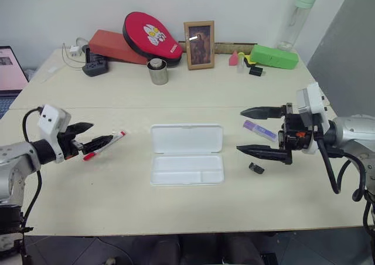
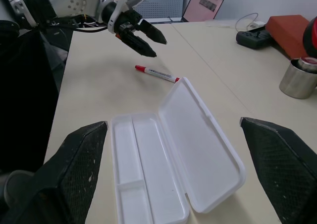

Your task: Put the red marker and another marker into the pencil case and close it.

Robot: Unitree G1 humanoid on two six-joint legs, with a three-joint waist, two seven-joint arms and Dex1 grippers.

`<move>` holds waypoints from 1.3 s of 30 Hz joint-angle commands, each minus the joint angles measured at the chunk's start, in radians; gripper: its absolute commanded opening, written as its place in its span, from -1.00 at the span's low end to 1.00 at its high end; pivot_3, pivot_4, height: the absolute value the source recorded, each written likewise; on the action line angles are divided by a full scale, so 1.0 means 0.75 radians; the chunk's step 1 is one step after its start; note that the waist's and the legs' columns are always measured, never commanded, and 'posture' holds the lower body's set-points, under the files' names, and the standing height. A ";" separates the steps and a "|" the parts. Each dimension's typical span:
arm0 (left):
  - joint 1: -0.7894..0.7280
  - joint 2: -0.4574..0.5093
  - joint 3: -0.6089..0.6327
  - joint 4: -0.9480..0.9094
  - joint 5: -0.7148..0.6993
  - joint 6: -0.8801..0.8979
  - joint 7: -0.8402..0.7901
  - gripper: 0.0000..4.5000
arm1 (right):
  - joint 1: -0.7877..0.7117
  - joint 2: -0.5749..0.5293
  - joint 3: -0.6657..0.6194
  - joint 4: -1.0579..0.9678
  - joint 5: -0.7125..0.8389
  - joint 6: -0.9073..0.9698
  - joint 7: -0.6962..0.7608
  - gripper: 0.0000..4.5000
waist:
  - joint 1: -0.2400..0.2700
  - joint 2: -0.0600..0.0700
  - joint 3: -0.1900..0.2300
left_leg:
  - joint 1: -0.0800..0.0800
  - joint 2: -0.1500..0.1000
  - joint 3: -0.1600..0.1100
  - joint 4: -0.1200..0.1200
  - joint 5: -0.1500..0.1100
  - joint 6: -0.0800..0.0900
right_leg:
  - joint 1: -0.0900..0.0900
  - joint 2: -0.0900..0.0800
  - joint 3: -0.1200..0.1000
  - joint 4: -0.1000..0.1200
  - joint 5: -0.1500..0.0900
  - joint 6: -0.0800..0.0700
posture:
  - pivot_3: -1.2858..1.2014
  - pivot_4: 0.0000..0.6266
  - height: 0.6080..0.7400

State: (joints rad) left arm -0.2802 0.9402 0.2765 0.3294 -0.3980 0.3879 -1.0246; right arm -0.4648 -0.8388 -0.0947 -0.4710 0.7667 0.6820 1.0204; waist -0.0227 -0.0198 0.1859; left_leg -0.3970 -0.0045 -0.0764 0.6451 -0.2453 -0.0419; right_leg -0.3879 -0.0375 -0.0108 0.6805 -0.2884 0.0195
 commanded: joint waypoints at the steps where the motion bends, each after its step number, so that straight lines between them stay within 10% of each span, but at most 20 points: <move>1: -0.127 0.004 -0.047 0.215 0.080 -0.141 -0.056 0.98 | 0.001 -0.009 -0.027 -0.033 0.002 -0.019 -0.009 1.00 | 0.001 -0.001 0.000 | -0.001 0.000 -0.001 0.000 0.000 0.000 | -0.001 0.000 0.000 0.000 0.000 0.000 | 0.03 -0.52 1.00; 12: -0.283 -0.052 -0.257 0.610 0.297 -0.258 -0.123 0.98 | 0.062 -0.035 -0.083 -0.098 0.028 -0.001 -0.066 1.00 | -0.005 0.001 -0.001 | 0.001 0.000 0.001 0.000 0.000 0.000 | -0.001 0.000 -0.001 0.003 0.000 0.000 | 0.03 -0.52 1.00; 30: -0.255 -0.058 -0.246 0.547 0.299 -0.225 -0.162 -0.72 | 0.112 -0.090 -0.075 -0.149 0.058 -0.024 0.027 1.00 | -0.006 0.001 -0.001 | 0.002 0.000 -0.001 0.000 0.000 0.000 | 0.000 0.000 0.000 0.003 0.000 0.000 | 0.03 -0.52 1.00; 39: -0.222 -0.061 -0.201 0.521 0.281 -0.227 -0.134 -0.82 | 0.104 -0.090 -0.072 -0.133 0.055 -0.033 0.040 1.00 | -0.007 0.001 -0.001 | 0.002 0.000 -0.001 0.000 0.000 0.000 | 0.000 0.000 0.000 0.003 0.000 0.000 | 0.03 -0.52 1.00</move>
State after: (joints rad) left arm -0.4657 0.8967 0.1190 0.7199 -0.1863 0.2113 -1.1265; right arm -0.3734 -0.8950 -0.1356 -0.5537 0.8071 0.6758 1.0428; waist -0.0279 -0.0189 0.1848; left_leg -0.3953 -0.0042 -0.0769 0.6452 -0.2453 -0.0419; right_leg -0.3882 -0.0374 -0.0107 0.6827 -0.2883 0.0195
